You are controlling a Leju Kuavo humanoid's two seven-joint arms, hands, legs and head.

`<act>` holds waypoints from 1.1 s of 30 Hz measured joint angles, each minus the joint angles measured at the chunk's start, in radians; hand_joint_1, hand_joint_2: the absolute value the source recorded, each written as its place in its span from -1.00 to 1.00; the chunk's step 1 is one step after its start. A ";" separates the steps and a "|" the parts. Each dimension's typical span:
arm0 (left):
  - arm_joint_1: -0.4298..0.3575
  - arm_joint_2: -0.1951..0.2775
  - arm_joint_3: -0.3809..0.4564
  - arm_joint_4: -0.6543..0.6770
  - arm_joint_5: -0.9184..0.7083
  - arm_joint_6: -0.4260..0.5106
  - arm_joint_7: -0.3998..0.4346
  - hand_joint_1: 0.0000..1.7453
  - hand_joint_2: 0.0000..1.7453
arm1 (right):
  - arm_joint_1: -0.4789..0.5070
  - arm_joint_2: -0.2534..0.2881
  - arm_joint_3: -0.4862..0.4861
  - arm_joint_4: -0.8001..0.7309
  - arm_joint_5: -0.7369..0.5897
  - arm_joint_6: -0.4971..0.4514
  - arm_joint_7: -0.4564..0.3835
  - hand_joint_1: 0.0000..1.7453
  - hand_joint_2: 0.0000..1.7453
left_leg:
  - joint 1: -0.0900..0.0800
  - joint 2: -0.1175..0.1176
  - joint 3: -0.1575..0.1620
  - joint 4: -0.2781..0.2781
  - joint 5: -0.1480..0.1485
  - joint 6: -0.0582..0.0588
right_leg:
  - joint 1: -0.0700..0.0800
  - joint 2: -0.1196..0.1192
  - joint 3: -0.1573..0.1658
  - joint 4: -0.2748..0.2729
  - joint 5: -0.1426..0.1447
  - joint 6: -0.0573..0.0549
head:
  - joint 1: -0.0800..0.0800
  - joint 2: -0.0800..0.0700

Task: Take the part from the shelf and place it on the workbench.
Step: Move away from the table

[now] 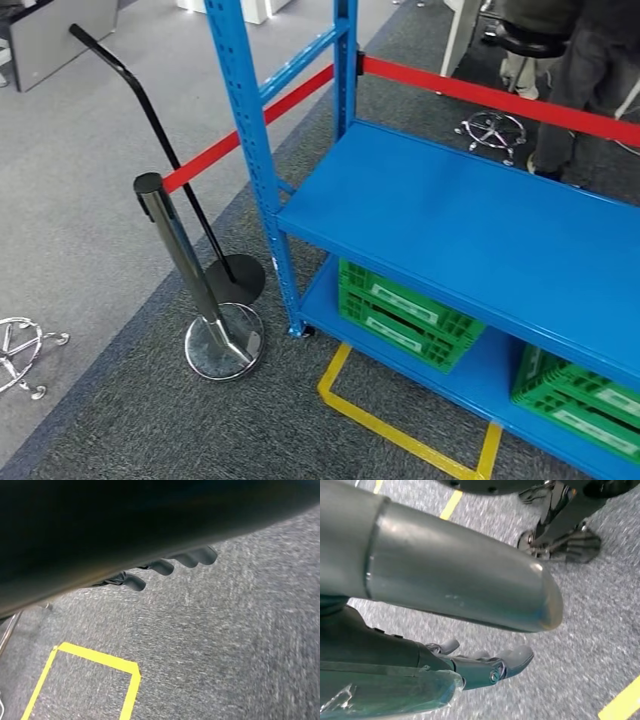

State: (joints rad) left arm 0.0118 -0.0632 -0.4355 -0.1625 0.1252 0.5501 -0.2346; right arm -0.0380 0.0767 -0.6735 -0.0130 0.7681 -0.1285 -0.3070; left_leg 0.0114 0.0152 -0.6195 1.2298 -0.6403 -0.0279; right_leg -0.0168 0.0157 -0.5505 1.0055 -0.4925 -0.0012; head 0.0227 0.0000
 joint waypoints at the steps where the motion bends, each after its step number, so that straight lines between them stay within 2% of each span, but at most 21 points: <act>1: 0.001 0.000 0.000 0.000 0.000 0.000 0.000 -1.00 -1.00 | 0.000 0.000 0.000 0.000 0.001 0.001 0.001 -1.00 -1.00 | -0.001 -0.004 -0.017 0.036 -0.006 0.002 | 0.002 0.013 -0.001 0.000 0.001 -0.001 | 0.000 0.000; 3: 0.001 0.000 0.001 0.000 0.000 0.000 0.000 -1.00 -1.00 | 0.003 0.000 0.001 0.000 0.002 0.003 0.002 -1.00 -1.00 | -0.002 -0.012 -0.003 0.002 0.043 0.012 | 0.005 0.041 0.001 0.001 0.001 -0.001 | 0.000 0.000; 5: 0.001 0.001 0.002 0.000 0.002 0.000 0.000 -1.00 -1.00 | 0.003 0.001 0.003 0.000 0.004 0.005 0.004 -1.00 -1.00 | -0.004 -0.052 0.050 -0.118 0.118 0.031 | 0.007 0.067 0.002 0.001 0.002 0.000 | 0.001 0.000; 6: 0.002 0.002 0.004 0.000 0.005 0.000 -0.002 -1.00 -1.00 | 0.001 0.002 0.003 0.000 0.004 0.006 0.005 -1.00 -1.00 | -0.004 -0.075 0.071 -0.168 0.140 0.039 | 0.007 0.079 0.000 0.003 0.004 0.003 | 0.000 0.000; 8: 0.001 0.001 0.009 -0.001 0.017 -0.002 -0.011 -1.00 -1.00 | -0.001 0.003 0.004 -0.001 0.004 0.008 0.007 -1.00 -1.00 | -0.006 -0.095 0.088 -0.211 0.143 0.050 | 0.005 0.101 -0.010 0.004 0.009 0.013 | -0.001 0.000; 10: -0.002 -0.004 0.017 -0.004 0.034 -0.006 -0.026 -1.00 -1.00 | 0.004 0.003 0.004 -0.001 0.005 0.010 0.008 -1.00 -1.00 | -0.003 -0.073 0.092 -0.231 0.141 0.052 | 0.004 0.107 -0.024 0.004 0.012 0.026 | -0.003 0.000; 12: 0.000 -0.010 0.028 -0.008 0.053 -0.018 -0.044 -1.00 -1.00 | 0.007 0.002 0.004 -0.002 0.006 0.010 0.010 -1.00 -1.00 | 0.001 -0.048 0.097 -0.249 0.146 0.053 | 0.006 0.062 -0.049 0.040 -0.012 0.035 | 0.002 0.000; 14: 0.006 -0.016 0.042 -0.010 0.072 -0.036 -0.063 -1.00 -1.00 | 0.005 0.002 0.004 -0.003 0.006 0.011 0.012 -1.00 -1.00 | 0.000 -0.018 0.101 -0.253 0.147 0.057 | 0.006 0.010 -0.103 0.150 -0.072 0.043 | 0.006 0.000; 16: 0.010 -0.018 0.054 -0.010 0.087 -0.054 -0.076 -1.00 -1.00 | 0.004 0.002 0.004 -0.005 0.006 0.011 0.013 -1.00 -1.00 | -0.002 0.014 0.101 -0.252 0.145 0.058 | 0.004 -0.004 -0.155 0.261 -0.113 0.051 | 0.006 0.000; 17: 0.011 -0.018 0.059 -0.010 0.092 -0.062 -0.082 -1.00 -1.00 | 0.005 0.002 0.004 -0.006 0.006 0.011 0.013 -1.00 -1.00 | -0.003 0.028 0.101 -0.252 0.144 0.058 | 0.003 -0.007 -0.161 0.277 -0.111 0.054 | 0.006 0.000; 19: 0.008 -0.018 0.069 -0.010 0.103 -0.081 -0.094 -1.00 -1.00 | 0.009 0.002 0.004 -0.007 0.006 0.011 0.014 -1.00 -1.00 | -0.003 0.052 0.103 -0.249 0.141 0.053 | 0.001 -0.024 -0.112 0.197 -0.059 0.057 | 0.007 0.000; 20: 0.007 -0.018 0.074 -0.010 0.108 -0.091 -0.100 -1.00 -1.00 | 0.009 0.002 0.004 -0.008 0.006 0.011 0.014 -1.00 -1.00 | -0.004 0.062 0.105 -0.246 0.137 0.048 | 0.002 -0.048 -0.071 0.126 -0.034 0.057 | 0.007 0.000; 22: 0.005 -0.018 0.083 -0.011 0.117 -0.107 -0.110 -1.00 -1.00 | 0.006 0.002 0.004 -0.010 0.007 0.011 0.015 -1.00 -1.00 | -0.011 0.078 0.107 -0.239 0.130 0.036 | 0.004 -0.080 -0.011 0.023 -0.006 0.044 | 0.005 0.000; 23: 0.003 -0.018 0.088 -0.011 0.121 -0.113 -0.114 -1.00 -1.00 | 0.004 0.002 0.004 -0.010 0.007 0.011 0.015 -1.00 -1.00 | -0.014 0.086 0.108 -0.237 0.128 0.032 | 0.006 -0.084 -0.004 0.009 -0.009 0.036 | 0.004 0.000; 25: -0.001 -0.018 0.096 -0.011 0.125 -0.121 -0.120 -1.00 -1.00 | 0.007 0.002 0.004 -0.011 0.007 0.012 0.018 -1.00 -1.00 | -0.014 0.096 0.111 -0.235 0.126 0.025 | 0.005 -0.065 -0.006 0.009 -0.005 0.022 | 0.000 0.000; 26: -0.002 -0.019 0.098 -0.011 0.126 -0.124 -0.122 -1.00 -1.00 | 0.008 0.002 0.004 -0.011 0.007 0.013 0.020 -1.00 -1.00 | -0.012 0.086 0.109 -0.226 0.115 0.020 | 0.005 -0.057 -0.008 0.008 -0.003 0.017 | 0.000 0.000; 28: 0.000 -0.020 0.101 -0.012 0.126 -0.126 -0.123 -1.00 -1.00 | 0.009 0.001 0.004 -0.011 0.006 0.013 0.023 -1.00 -1.00 | -0.007 0.042 0.083 -0.160 0.063 0.011 | 0.003 -0.041 -0.010 0.006 0.003 0.005 | -0.002 0.000; 29: 0.002 -0.020 0.103 -0.012 0.126 -0.127 -0.123 -1.00 -1.00 | 0.007 0.001 0.004 -0.011 0.006 0.013 0.023 -1.00 -1.00 | -0.006 0.018 0.056 -0.097 0.026 0.009 | 0.003 -0.032 -0.013 0.006 0.004 0.001 | -0.003 0.000; 31: 0.005 -0.020 0.107 -0.012 0.126 -0.127 -0.123 -1.00 -1.00 | 0.005 0.001 0.004 -0.011 0.006 0.014 0.024 -1.00 -1.00 | -0.005 -0.001 0.000 0.026 -0.024 0.010 | 0.006 -0.011 -0.016 0.007 0.007 -0.004 | -0.003 0.000; 32: 0.006 -0.020 0.109 -0.012 0.126 -0.127 -0.123 -1.00 -1.00 | 0.006 0.001 0.004 -0.011 0.006 0.014 0.024 -1.00 -1.00 | -0.005 -0.005 -0.012 0.050 -0.022 0.012 | 0.007 0.000 -0.017 0.007 0.007 -0.005 | -0.003 0.000; 33: 0.007 -0.020 0.111 -0.012 0.126 -0.127 -0.123 -1.00 -1.00 | 0.007 0.001 0.004 -0.011 0.006 0.014 0.024 -1.00 -1.00 | -0.006 -0.007 -0.006 0.036 0.001 0.016 | 0.008 0.010 -0.016 0.007 0.008 -0.005 | -0.003 0.000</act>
State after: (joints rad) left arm 0.0183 -0.0832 -0.3242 -0.1743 0.2514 0.4227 -0.3578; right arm -0.0309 0.0774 -0.6696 -0.0240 0.7739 -0.1140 -0.2830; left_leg 0.0058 0.0086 -0.6255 1.2655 -0.6390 -0.0116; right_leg -0.0090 0.0261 -0.5665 1.0124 -0.4845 -0.0062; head 0.0197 0.0000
